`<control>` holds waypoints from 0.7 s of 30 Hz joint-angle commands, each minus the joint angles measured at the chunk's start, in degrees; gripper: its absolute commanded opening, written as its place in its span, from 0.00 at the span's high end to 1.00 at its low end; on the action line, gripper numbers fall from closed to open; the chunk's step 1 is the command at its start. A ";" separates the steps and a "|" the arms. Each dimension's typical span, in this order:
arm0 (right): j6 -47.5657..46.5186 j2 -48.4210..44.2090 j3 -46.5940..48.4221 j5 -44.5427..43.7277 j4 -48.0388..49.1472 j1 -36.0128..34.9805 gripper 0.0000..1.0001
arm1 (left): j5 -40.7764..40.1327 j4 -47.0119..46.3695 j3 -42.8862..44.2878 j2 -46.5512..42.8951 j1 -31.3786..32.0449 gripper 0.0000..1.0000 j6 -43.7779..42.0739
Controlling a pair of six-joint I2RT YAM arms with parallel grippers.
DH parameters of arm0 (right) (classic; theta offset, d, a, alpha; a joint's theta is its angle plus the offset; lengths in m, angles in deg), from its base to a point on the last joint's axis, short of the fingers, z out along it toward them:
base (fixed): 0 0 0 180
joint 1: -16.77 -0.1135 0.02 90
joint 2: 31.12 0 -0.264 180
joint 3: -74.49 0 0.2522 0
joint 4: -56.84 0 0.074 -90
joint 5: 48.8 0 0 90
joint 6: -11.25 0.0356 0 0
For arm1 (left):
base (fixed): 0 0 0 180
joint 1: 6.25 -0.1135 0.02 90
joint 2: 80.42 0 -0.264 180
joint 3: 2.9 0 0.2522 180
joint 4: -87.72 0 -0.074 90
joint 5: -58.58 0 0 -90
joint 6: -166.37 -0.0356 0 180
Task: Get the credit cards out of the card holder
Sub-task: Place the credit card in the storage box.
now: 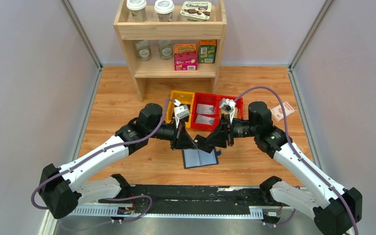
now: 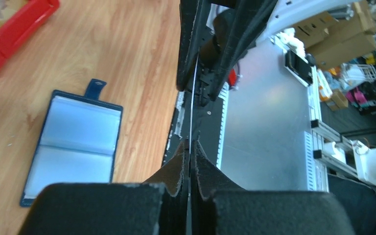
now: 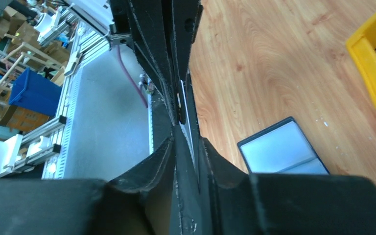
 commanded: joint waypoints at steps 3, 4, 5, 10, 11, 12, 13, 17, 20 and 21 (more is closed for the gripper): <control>-1.81 -1.61 1.39 -9.71 -5.64 1.56 0.48 | -14.87 3.97 0.15 -2.54 -2.04 1.00 -0.60; -1.99 -2.13 1.48 -11.99 -6.61 1.73 0.41 | -15.86 4.68 0.42 -2.36 -3.70 1.00 0.18; -1.99 -2.75 1.48 -14.45 -7.66 1.91 0.36 | -18.39 6.43 0.42 -2.36 -4.50 1.00 0.63; -2.42 -6.70 0.60 -28.95 -12.41 2.26 0.14 | -29.83 14.87 4.18 0.18 -10.73 1.00 0.55; -2.60 -7.75 0.69 -31.06 -13.64 2.26 0.08 | -31.93 16.54 4.81 0.80 -11.70 1.00 0.46; -2.60 -8.46 0.60 -33.78 -14.61 2.26 0.00 | -33.00 17.25 6.21 2.46 -13.45 1.00 0.46; -2.43 -9.42 0.51 -36.24 -15.49 2.26 0.00 | -32.92 18.30 6.92 5.00 -14.51 1.00 0.37; -0.67 -14.17 -0.36 -47.76 -18.39 2.26 0.00 | -33.97 19.46 12.19 14.05 -17.33 1.00 -1.12; -0.23 -18.65 -1.51 -52.17 -18.92 2.26 0.00 | -36.16 19.63 16.92 20.65 -17.60 1.00 -2.00; -0.14 -20.05 -1.77 -52.87 -18.84 2.26 0.00 | -36.52 19.81 18.16 24.06 -17.69 1.00 -1.92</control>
